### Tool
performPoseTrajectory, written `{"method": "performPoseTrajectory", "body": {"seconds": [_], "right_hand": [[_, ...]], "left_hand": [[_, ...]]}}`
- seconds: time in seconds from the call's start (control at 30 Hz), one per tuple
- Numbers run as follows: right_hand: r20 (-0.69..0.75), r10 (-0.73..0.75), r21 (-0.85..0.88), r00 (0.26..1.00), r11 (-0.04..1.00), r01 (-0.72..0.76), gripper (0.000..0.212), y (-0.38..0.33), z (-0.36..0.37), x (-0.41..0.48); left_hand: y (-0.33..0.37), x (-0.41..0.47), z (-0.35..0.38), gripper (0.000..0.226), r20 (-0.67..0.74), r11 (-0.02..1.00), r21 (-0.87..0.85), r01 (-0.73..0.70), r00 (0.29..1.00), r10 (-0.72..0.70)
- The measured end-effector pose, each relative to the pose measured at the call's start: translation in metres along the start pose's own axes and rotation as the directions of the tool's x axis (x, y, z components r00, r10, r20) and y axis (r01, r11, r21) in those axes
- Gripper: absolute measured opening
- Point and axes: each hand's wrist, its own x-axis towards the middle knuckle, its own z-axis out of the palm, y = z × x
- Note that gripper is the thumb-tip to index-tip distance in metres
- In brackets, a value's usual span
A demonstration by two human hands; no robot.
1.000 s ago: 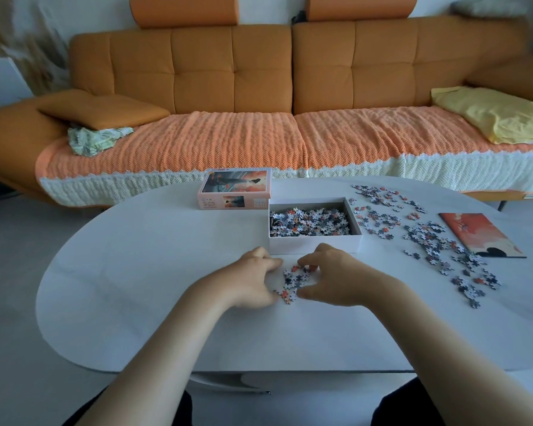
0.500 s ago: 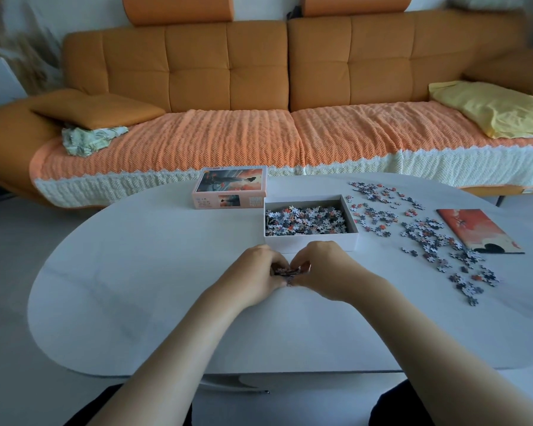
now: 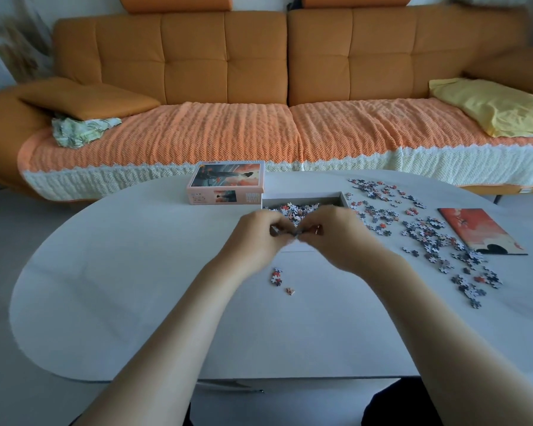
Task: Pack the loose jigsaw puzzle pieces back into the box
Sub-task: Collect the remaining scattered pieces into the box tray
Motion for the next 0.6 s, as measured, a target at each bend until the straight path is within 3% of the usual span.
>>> {"method": "performPoseTrajectory", "body": {"seconds": [0.13,0.3,0.6], "right_hand": [[-0.155,0.015,-0.005,0.988,1.000,-0.016,0.011,0.009,0.000,0.016],[-0.070,0.069,-0.159,0.995,0.984,-0.079,0.024,0.021,0.015,0.025],[-0.121,0.059,-0.073,0.991,0.995,-0.068,0.021,0.023,0.012,0.020]], "left_hand": [[0.003,0.022,0.003,0.015,-0.101,0.998,0.018,-0.054,0.993,0.055],[-0.007,0.031,0.007,0.027,-0.029,0.992,0.070,-0.103,0.994,0.105],[-0.022,0.010,-0.006,0.016,-0.120,0.945,0.178,-0.275,0.947,0.298]]}}
